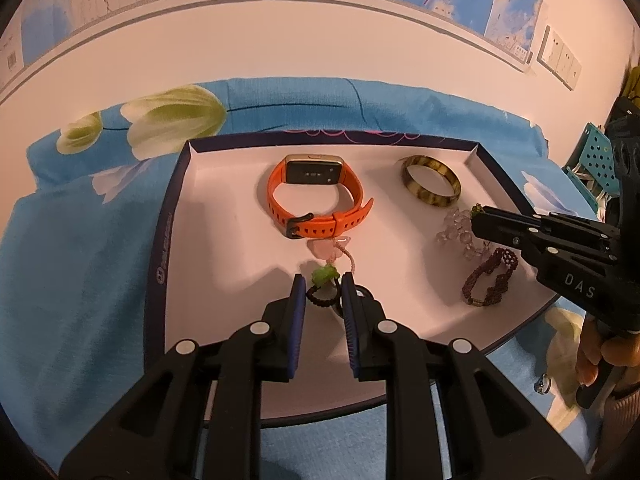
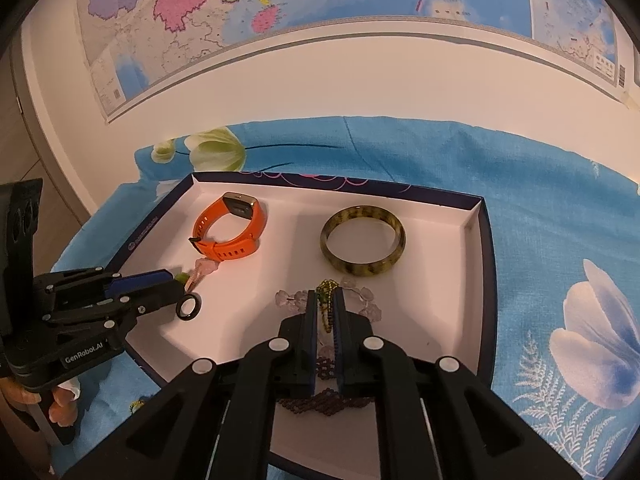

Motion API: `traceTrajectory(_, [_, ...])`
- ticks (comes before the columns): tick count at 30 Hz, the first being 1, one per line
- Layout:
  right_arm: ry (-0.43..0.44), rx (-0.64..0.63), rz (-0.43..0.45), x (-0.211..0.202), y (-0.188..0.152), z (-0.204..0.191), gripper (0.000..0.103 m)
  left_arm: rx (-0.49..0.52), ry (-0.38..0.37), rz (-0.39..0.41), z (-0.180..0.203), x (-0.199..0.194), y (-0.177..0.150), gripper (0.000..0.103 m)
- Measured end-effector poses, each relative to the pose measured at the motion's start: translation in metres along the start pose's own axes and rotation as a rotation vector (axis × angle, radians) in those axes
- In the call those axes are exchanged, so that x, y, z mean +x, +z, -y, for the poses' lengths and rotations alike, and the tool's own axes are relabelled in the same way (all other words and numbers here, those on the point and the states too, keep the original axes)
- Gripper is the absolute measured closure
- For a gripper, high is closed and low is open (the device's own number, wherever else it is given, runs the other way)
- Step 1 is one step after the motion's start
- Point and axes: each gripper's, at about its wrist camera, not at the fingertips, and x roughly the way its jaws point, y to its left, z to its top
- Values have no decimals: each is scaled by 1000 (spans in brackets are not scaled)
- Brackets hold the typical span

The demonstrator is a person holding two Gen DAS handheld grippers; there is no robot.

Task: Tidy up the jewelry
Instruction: 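Lower the hair tie and gold chain into the box and open both tools, then withdraw both tools from the box toward the last loose pieces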

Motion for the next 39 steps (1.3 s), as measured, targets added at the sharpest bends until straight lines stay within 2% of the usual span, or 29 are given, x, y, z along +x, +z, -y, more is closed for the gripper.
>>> traceTrajectory(4, [-1, 4, 4, 0, 1, 1, 95, -8, 3, 4, -1, -1, -1, 82])
traceTrajectory(6, [0, 9, 11, -3, 1, 1, 93, -10, 6, 15, -1, -5, -1, 76])
traceTrajectory(7, [4, 12, 19, -6, 1, 2, 92, -12, 9, 22, -1, -7, -1, 76])
traceTrajectory(9, [6, 14, 39, -12, 2, 1, 82, -19, 17, 48, -1, -16, -1, 71])
traceTrajectory(12, [16, 18, 59, -23, 2, 1, 82, -27, 16, 87, -3, -30, -2, 69])
traceTrajectory(16, [29, 13, 76, -39, -3, 1, 80, -20, -26, 135, -5, -54, -10, 65])
traceTrajectory(20, [51, 5, 85, -58, -15, -1, 76, -8, -77, 142, -3, -70, -24, 65])
traceTrajectory(22, [58, 0, 88, -67, -23, -2, 68, 3, -103, 145, 0, -77, -33, 61])
traceTrajectory(23, [53, -3, 92, -73, -27, -2, 60, 9, -112, 148, 2, -80, -37, 57])
traceTrajectory(30, [34, -13, 54, -91, -65, -4, 60, 77, -114, 134, 20, -87, -70, 53])
traceTrajectory(39, [20, -6, -15, -89, -104, -7, 59, 80, -103, 94, 27, -81, -88, 52])
